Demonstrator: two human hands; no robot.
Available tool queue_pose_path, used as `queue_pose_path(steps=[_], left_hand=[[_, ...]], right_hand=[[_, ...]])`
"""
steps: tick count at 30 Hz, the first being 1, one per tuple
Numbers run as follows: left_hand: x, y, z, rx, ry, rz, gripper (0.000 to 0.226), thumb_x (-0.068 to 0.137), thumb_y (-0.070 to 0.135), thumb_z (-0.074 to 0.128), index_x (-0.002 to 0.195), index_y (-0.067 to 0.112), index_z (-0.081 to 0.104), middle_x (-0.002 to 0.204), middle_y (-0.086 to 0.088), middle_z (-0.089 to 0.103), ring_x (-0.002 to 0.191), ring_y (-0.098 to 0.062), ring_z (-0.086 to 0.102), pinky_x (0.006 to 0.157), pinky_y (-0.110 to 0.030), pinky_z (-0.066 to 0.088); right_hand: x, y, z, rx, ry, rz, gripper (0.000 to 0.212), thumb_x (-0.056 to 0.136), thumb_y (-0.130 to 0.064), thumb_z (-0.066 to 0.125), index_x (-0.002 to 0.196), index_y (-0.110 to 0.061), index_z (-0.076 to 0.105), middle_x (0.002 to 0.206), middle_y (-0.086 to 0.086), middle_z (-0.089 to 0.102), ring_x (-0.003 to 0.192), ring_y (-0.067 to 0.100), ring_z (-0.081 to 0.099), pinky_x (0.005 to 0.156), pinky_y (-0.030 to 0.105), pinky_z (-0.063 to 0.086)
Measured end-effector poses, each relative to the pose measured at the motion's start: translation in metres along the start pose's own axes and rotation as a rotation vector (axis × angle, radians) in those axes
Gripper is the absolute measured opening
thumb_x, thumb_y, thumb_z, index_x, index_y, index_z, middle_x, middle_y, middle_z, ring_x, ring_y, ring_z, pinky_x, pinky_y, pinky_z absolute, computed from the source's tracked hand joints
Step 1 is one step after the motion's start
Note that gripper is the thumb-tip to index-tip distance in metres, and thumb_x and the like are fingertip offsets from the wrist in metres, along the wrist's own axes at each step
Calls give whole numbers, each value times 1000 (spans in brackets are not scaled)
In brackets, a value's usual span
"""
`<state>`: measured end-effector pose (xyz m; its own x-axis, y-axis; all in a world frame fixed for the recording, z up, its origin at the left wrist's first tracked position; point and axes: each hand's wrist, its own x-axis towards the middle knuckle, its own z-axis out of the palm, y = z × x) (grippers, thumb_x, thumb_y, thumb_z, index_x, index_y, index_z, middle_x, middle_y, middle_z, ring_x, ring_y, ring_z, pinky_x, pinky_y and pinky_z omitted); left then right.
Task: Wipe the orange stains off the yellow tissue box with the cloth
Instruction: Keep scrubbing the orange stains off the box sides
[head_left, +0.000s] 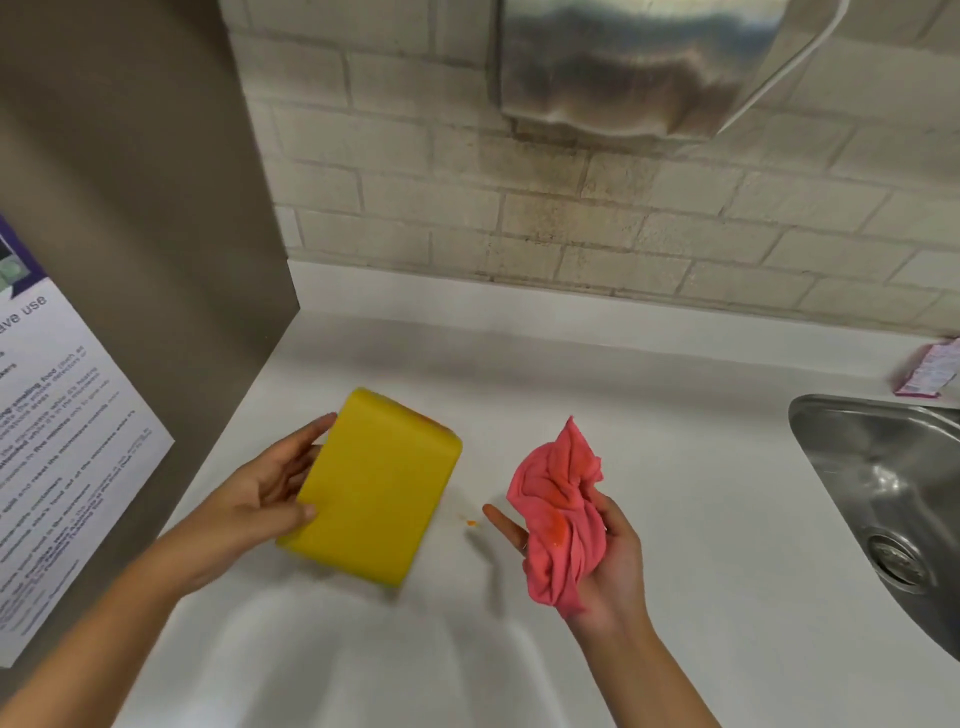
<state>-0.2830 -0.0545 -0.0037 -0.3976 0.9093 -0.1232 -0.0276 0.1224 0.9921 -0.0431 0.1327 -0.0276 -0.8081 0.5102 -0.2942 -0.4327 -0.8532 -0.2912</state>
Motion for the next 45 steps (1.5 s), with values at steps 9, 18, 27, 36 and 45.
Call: queue_pose_path(steps=[9,18,27,36,45], left_hand=[[-28,-1,2,33,120,-128,83,39,73,74,115,48,50,111,20,66,97,-1,64,72,-18,52],[-23,-34,11,170,243,30,55,63,71,57,108,40,59,106,2,64,97,-11,62,82,-32,50],[-18,-49,6,70,215,60,35,80,22,46,99,41,69,113,16,66,100,-6,63,73,-13,52],[-15,-59,2,25,242,16,36,80,25,45,102,38,70,115,12,67,106,-9,62,77,-23,55],[-18,-62,13,38,323,70,37,75,23,47,97,44,69,111,10,60,116,0,45,94,-19,34]], right_hand=[[8,16,-6,68,-40,95,41,66,-21,69,106,-10,72,119,15,63,101,32,63,98,49,39],[-1,0,3,-26,-99,29,63,56,-11,85,115,-4,66,122,17,62,113,29,60,99,41,45],[17,-17,7,-368,-81,-5,58,64,12,34,104,-6,72,102,15,73,92,28,71,73,40,59],[37,7,6,-1303,-72,-403,48,59,-1,55,102,-20,54,103,4,61,92,10,62,76,26,54],[31,40,7,-1734,-138,-659,50,73,-10,51,121,-24,55,134,-6,45,121,9,38,95,3,29]])
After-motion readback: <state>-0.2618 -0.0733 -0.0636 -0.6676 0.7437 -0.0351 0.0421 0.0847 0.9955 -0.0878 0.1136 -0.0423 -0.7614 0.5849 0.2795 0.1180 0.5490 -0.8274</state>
